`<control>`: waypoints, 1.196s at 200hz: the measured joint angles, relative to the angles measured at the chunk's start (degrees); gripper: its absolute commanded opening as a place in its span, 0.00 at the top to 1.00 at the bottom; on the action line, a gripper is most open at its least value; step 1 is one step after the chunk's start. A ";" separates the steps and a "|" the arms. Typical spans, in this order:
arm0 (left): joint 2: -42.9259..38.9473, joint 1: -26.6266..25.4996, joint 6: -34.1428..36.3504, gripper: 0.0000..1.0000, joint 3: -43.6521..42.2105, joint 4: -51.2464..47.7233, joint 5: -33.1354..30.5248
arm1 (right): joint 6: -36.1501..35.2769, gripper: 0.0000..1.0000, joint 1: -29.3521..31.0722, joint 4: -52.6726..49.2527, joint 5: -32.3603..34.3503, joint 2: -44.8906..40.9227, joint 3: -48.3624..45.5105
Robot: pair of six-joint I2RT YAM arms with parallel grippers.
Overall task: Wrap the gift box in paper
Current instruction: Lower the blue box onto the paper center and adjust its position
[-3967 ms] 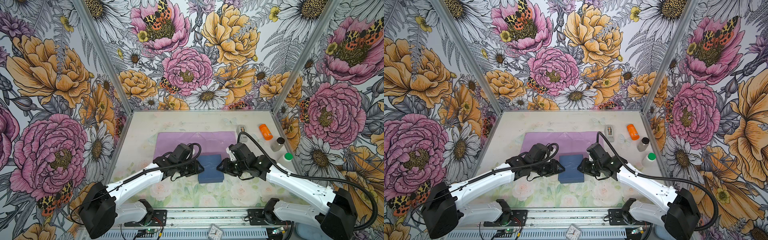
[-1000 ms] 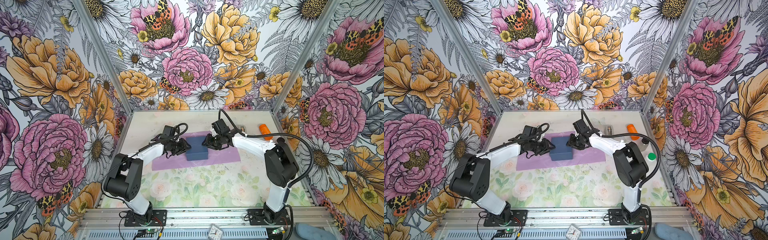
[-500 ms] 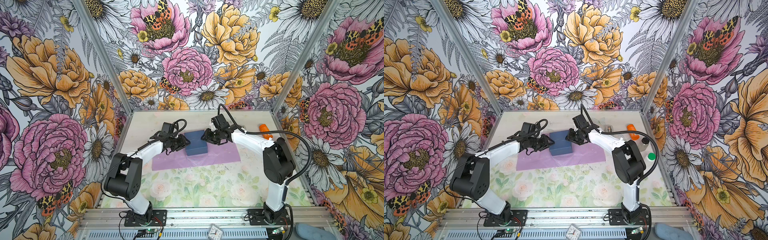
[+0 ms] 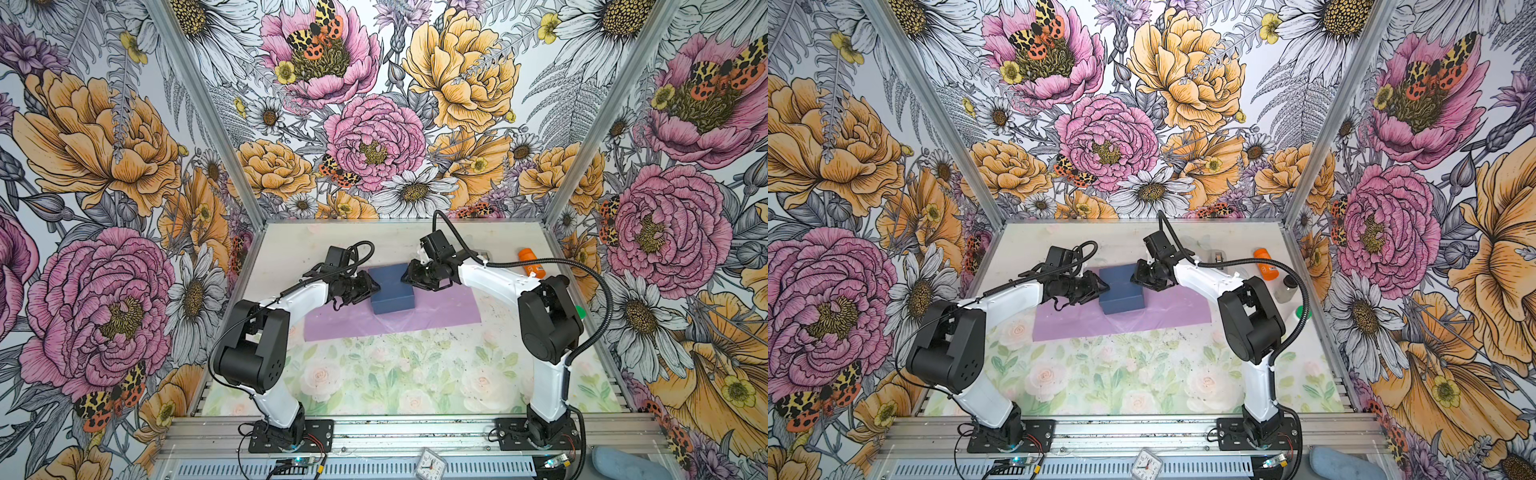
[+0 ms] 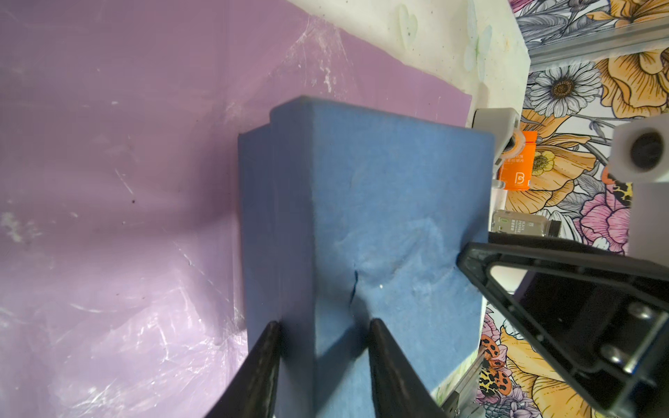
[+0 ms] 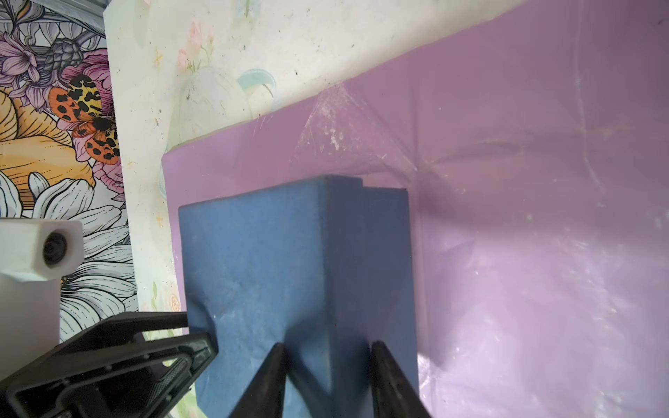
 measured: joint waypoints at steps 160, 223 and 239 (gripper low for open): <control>3.21 -0.20 1.70 0.60 0.52 2.38 -1.62 | -2.14 0.60 -0.68 1.99 0.28 3.10 -0.11; 3.43 -1.03 1.99 0.60 0.11 4.15 -2.84 | -2.56 0.45 -0.66 3.96 1.90 1.75 -2.64; 4.07 -1.75 2.60 0.60 0.13 5.95 -2.95 | -2.64 0.42 -0.68 3.80 2.49 0.74 -3.80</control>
